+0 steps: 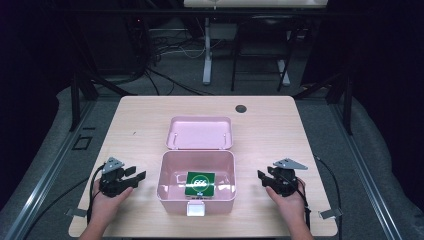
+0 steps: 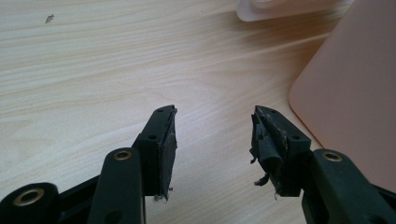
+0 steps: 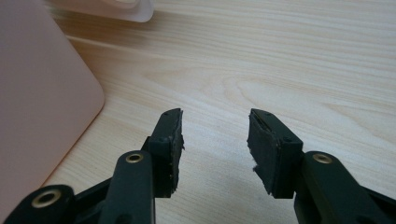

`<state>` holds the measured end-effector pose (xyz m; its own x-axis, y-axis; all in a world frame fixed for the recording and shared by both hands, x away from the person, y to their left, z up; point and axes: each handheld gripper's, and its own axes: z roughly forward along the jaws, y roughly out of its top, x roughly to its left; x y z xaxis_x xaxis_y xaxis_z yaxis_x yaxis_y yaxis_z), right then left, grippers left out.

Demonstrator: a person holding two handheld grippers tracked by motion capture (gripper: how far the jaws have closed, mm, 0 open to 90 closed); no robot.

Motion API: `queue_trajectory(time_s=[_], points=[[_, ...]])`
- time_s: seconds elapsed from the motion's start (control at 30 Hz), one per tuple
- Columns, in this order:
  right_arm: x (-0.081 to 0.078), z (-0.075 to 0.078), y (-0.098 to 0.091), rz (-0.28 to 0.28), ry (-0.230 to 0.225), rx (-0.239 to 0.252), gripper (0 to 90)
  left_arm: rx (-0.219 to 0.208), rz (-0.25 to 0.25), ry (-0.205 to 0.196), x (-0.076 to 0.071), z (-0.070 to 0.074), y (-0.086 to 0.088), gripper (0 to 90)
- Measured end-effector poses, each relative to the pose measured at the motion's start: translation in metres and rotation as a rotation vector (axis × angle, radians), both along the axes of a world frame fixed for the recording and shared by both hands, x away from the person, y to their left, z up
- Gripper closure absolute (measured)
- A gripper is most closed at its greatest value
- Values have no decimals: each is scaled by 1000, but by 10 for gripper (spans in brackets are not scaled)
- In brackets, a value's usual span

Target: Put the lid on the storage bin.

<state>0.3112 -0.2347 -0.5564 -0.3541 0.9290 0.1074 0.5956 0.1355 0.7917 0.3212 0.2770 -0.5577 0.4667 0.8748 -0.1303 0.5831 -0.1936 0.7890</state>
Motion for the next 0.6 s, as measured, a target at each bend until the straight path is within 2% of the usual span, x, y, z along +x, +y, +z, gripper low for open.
queue_trajectory(time_s=[0.1, 0.23, 0.4, 0.6], points=[[0, 0, 1, 5, 1, -10, 545, 5, -11, 2, -2, 0, -1, 511], [0, 1, 2, 6, -3, 2, 540, 7, -29, 0, -4, 1, -3, 549], [1, 0, 4, 23, 20, 4, 562, -15, -30, 5, -7, 3, -1, 560], [-1, 2, 7, 33, 20, 9, 586, 0, -37, 8, -8, 5, -2, 567]])
